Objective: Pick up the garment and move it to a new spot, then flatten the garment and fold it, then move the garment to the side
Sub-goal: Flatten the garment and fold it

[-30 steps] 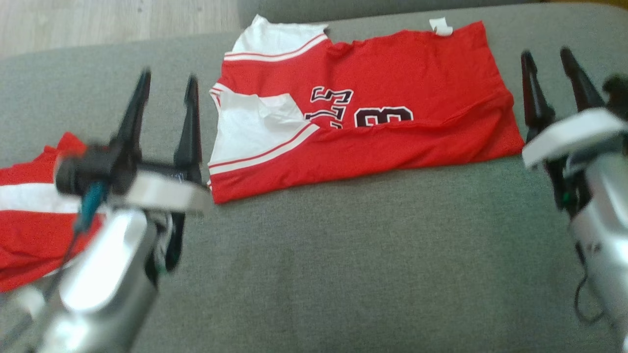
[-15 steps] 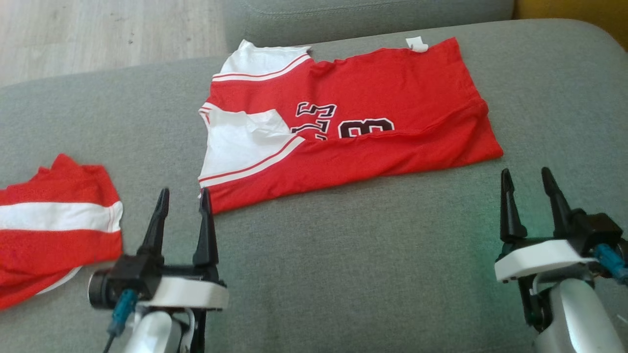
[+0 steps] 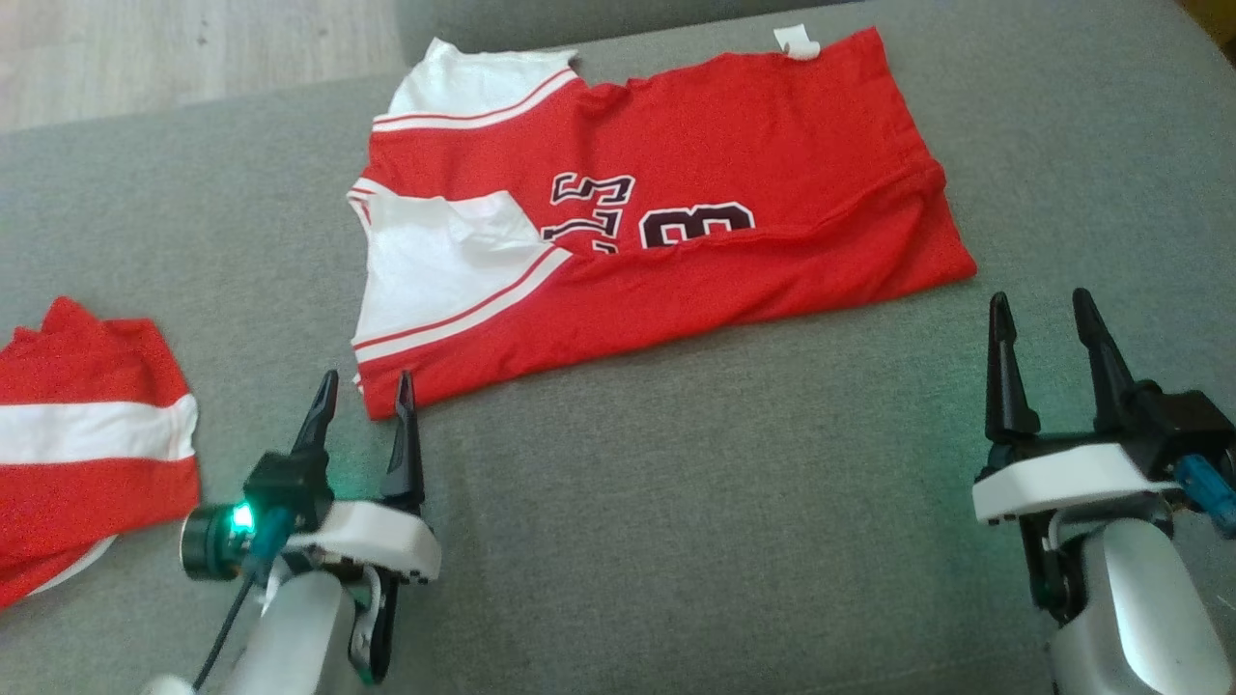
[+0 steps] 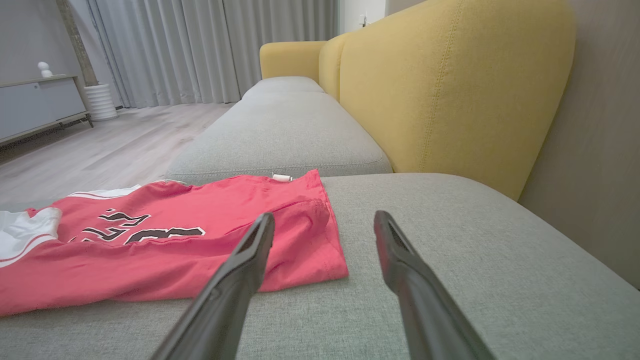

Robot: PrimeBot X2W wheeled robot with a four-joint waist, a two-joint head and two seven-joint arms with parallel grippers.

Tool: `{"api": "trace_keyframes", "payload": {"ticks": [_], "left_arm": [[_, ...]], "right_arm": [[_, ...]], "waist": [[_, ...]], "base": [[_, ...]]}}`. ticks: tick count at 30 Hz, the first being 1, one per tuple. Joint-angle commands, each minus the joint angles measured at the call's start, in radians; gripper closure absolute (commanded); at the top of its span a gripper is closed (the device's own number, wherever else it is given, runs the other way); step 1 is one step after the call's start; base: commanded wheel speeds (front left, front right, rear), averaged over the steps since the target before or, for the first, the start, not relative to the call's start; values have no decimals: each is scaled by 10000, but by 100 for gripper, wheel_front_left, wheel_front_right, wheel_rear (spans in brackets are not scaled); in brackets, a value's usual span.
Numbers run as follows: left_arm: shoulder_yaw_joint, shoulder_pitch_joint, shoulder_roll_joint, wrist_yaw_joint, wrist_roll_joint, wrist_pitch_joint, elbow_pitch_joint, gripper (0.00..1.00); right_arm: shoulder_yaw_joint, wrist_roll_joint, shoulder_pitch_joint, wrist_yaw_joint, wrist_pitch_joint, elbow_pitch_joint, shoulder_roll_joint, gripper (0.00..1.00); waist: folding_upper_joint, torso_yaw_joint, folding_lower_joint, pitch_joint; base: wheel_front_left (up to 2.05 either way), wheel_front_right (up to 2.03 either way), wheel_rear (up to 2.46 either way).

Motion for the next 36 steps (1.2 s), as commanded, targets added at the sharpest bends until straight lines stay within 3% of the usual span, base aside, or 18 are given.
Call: {"api": "trace_keyframes", "payload": {"ticks": [1, 9, 13, 14, 15, 24, 36], "left_arm": [[319, -600, 70, 43, 49, -42, 78, 0], [310, -1911, 326, 692, 312, 883, 2359, 0], [-47, -2222, 401, 293, 412, 1662, 3131, 0], [-107, -2267, 397, 178, 404, 1713, 3207, 59], [-159, -2302, 396, 86, 402, 1694, 3242, 100], [-366, -2419, 343, -53, 503, 160, 2267, 100], [-632, -2022, 295, -133, 710, -46, 526, 100]], "right_arm": [[255, -98, -362, 73, -108, -364, 37, 0], [515, -80, -461, 73, -108, -432, 60, 0], [458, -39, -465, 73, -108, -441, 70, 0], [437, -39, -466, 73, -108, -438, 72, 0], [415, -46, -470, 73, -108, -427, 74, 0], [25, -247, -1215, 73, 185, 822, 85, 0], [-1329, -887, -3646, 73, 1725, 3716, 88, 0]], "waist": [[0, -102, -2, 113], [0, -427, -2, 421], [0, -527, -2, 462], [0, -532, -2, 465], [0, -527, -2, 465], [0, -134, -2, 437], [0, 504, -2, 803]], "base": [[0, 0, 0], [0, 0, 0], [0, 0, 0], [0, 0, 0], [0, 0, 0], [0, 0, 0], [0, 0, 0]]}}
